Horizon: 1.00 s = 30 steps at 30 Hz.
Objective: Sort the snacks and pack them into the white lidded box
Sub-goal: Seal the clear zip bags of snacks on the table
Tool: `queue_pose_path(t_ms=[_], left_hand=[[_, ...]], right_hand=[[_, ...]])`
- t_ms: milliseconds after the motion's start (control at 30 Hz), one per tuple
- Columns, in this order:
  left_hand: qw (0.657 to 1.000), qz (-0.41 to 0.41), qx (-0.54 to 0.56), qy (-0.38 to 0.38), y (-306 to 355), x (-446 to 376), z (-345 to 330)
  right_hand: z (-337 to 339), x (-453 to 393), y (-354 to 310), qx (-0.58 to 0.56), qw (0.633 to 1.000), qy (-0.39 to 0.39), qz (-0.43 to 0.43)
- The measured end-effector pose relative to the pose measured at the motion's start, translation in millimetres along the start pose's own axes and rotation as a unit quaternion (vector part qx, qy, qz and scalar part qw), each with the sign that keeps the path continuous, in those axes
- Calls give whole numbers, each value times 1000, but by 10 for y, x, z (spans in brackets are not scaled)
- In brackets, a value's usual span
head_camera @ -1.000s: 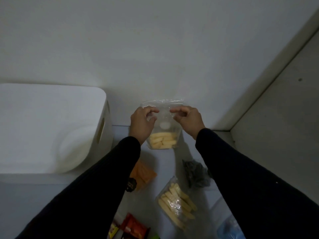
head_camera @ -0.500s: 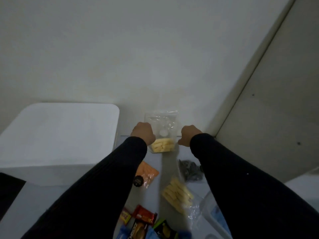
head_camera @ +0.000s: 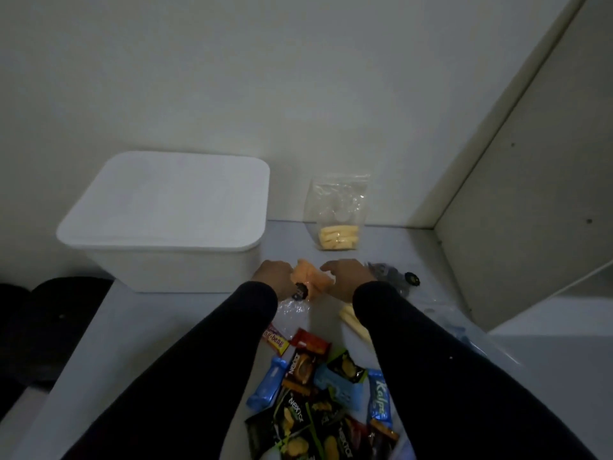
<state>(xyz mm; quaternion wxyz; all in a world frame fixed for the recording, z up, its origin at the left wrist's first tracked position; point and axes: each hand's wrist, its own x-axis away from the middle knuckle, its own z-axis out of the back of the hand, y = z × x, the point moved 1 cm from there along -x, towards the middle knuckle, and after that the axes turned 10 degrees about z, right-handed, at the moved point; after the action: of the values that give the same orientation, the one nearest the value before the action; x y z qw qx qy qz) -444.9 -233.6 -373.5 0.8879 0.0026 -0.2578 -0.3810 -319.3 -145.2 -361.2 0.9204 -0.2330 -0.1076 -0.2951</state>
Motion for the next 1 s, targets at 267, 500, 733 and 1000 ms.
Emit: queue_pose_path(t_ms=[267,500,733,1000], left_hand=[[997,16,76,-27,-549,-88,-583],[989,9,149,2,-619,-192,-699],[949,-1,314,20,-404,-28,-484],[848,-58,527,6,51,301,56]], right_hand=[[-724,-32,-126,-62,998,-23,20],[-855,-107,-82,-152,988,3,-26],[-729,1,-50,-360,925,103,-65],[-110,339,-85,-488,828,274,-37]])
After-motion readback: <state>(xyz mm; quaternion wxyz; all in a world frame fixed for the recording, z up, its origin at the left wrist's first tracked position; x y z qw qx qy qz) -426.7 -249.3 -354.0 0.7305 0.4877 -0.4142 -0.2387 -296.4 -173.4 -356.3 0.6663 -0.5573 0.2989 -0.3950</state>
